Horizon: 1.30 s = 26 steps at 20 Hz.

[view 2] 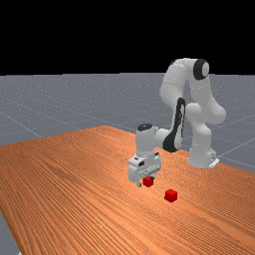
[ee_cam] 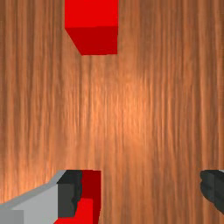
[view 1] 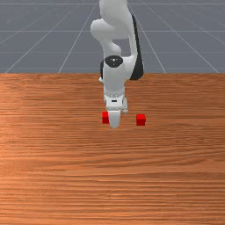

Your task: Stack all the cube

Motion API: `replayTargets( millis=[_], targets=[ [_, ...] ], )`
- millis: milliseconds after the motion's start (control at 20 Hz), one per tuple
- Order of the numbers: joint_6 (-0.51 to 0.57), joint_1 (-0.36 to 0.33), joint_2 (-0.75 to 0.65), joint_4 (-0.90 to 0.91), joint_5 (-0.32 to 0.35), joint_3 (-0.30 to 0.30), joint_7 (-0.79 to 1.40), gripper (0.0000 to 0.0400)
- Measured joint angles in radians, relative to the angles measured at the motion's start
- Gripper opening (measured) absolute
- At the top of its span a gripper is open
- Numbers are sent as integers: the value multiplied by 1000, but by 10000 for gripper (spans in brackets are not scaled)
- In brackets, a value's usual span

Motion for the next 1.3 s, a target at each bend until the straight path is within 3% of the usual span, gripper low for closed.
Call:
replayTargets(
  millis=[300,500,550,750,900,1100,1300],
  targets=[
    [14,-15,-60,-86,22,15,-22,400],
    [31,20,-81,-125,-37,-25,29,400],
    [31,-21,-81,-125,-6,2,-55,400],
    [29,-64,-79,-121,-2,-14,-102,400],
    [6,-62,-37,-88,-2,-19,-88,400],
    [83,-59,16,-92,7,-18,-74,400],
    [85,-45,14,-95,-7,-24,-67,400]
  ],
)
